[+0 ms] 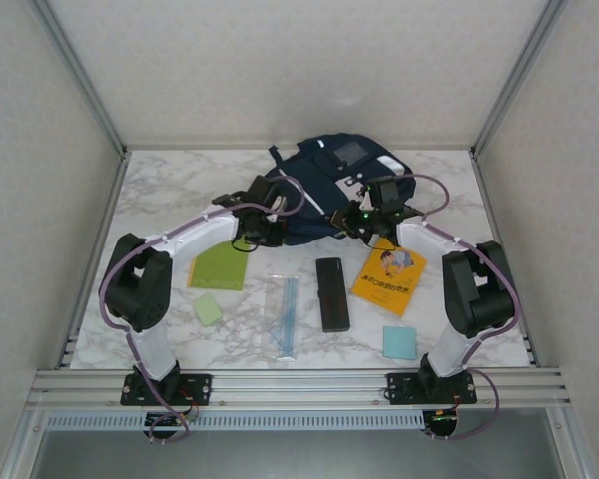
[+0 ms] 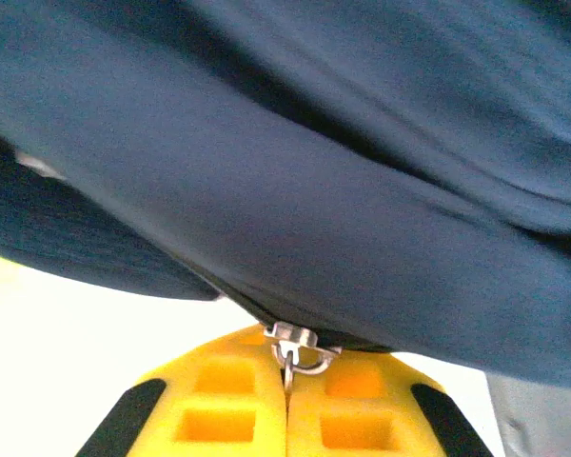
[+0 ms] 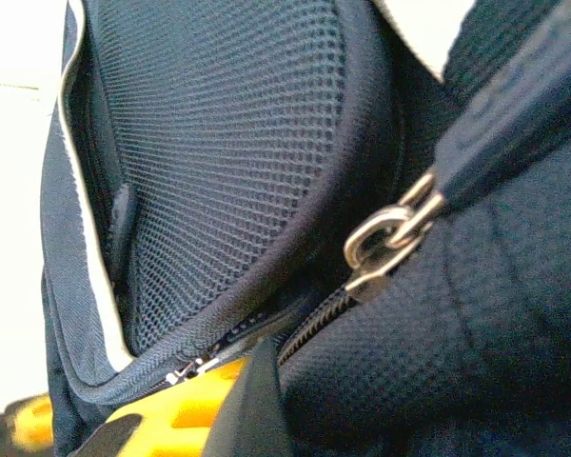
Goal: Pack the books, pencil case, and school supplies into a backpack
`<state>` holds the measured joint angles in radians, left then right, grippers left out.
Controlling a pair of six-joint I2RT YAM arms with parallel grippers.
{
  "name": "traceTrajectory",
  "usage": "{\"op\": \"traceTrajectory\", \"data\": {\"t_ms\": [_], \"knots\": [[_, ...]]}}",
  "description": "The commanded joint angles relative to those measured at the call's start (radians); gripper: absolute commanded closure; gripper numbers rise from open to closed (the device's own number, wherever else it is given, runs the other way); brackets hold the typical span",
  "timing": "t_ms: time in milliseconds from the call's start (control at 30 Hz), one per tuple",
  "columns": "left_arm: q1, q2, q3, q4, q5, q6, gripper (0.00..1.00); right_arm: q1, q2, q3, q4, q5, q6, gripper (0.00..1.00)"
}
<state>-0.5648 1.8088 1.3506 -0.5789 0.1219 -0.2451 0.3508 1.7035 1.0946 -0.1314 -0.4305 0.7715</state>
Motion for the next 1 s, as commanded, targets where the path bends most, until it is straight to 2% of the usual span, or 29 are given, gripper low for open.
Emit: {"op": "traceTrajectory", "data": {"t_ms": [0,133,233,400,533,600,633,667,700,733,767,967], "knots": [[0.085,0.016,0.014,-0.089,-0.123,0.04,1.0,-0.035,-0.049,0.09,-0.212,-0.031,-0.351,1.0],[0.113,0.01,0.025,-0.068,-0.082,0.035,1.0,-0.062,-0.005,0.207,-0.397,-0.047,-0.584,1.0],[0.082,-0.031,0.008,-0.04,0.0,0.028,1.0,-0.095,0.049,0.286,-0.473,-0.033,-0.652,1.0],[-0.033,-0.094,-0.018,-0.006,0.13,0.007,1.0,-0.168,0.164,0.439,-0.47,-0.024,-0.561,1.0],[-0.118,-0.12,-0.012,0.032,0.211,-0.048,1.0,-0.207,0.274,0.6,-0.465,0.0,-0.402,0.98],[-0.145,-0.123,-0.011,0.087,0.267,-0.094,1.0,-0.217,0.321,0.669,-0.471,0.0,-0.328,0.76],[-0.159,-0.121,-0.006,0.121,0.295,-0.115,1.0,-0.224,0.335,0.689,-0.473,-0.001,-0.287,0.58],[-0.17,-0.113,0.008,0.139,0.31,-0.126,1.0,-0.229,0.336,0.692,-0.472,-0.005,-0.25,0.44],[-0.18,-0.103,0.027,0.148,0.308,-0.135,1.0,-0.232,0.324,0.676,-0.46,-0.008,-0.222,0.36],[-0.191,-0.087,0.045,0.156,0.303,-0.142,1.0,-0.233,0.297,0.638,-0.438,-0.007,-0.195,0.23],[-0.198,-0.07,0.068,0.168,0.305,-0.15,1.0,-0.236,0.26,0.584,-0.414,-0.003,-0.171,0.03],[-0.214,0.044,0.185,0.225,0.333,-0.212,1.0,-0.236,0.003,0.257,-0.397,0.024,-0.095,0.01]]}}
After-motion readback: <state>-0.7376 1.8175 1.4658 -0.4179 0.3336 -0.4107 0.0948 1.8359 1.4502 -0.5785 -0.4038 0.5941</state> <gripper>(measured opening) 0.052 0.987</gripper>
